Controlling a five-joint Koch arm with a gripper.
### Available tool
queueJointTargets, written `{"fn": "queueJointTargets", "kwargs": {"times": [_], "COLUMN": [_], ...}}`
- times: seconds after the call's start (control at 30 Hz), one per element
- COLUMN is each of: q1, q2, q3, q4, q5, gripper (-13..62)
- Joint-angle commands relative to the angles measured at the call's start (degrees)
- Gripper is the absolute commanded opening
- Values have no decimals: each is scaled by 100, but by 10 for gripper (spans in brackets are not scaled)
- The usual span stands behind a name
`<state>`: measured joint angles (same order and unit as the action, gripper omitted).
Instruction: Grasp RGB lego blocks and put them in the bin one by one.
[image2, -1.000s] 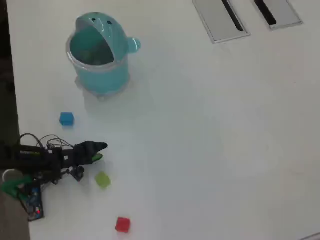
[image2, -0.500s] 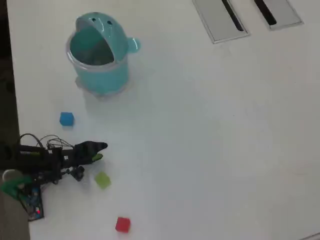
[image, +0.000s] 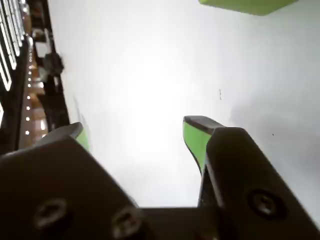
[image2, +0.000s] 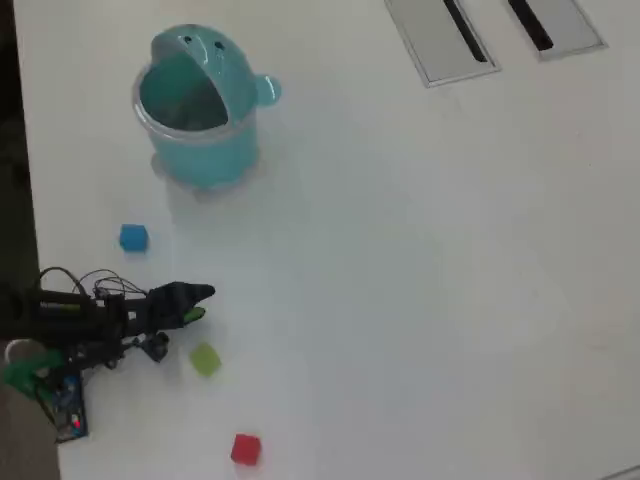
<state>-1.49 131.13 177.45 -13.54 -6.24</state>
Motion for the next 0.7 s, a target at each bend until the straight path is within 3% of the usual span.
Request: {"fn": "queueJointTargets", "kwargs": {"times": [0.0,0.27,0.67], "q1": [0,0,404], "q2": [352,360,369], "q3": [422,422,378], "q4": [-9,-123,-1907], "q5": [-35,-176,-905], "gripper": [346,346,344]}}
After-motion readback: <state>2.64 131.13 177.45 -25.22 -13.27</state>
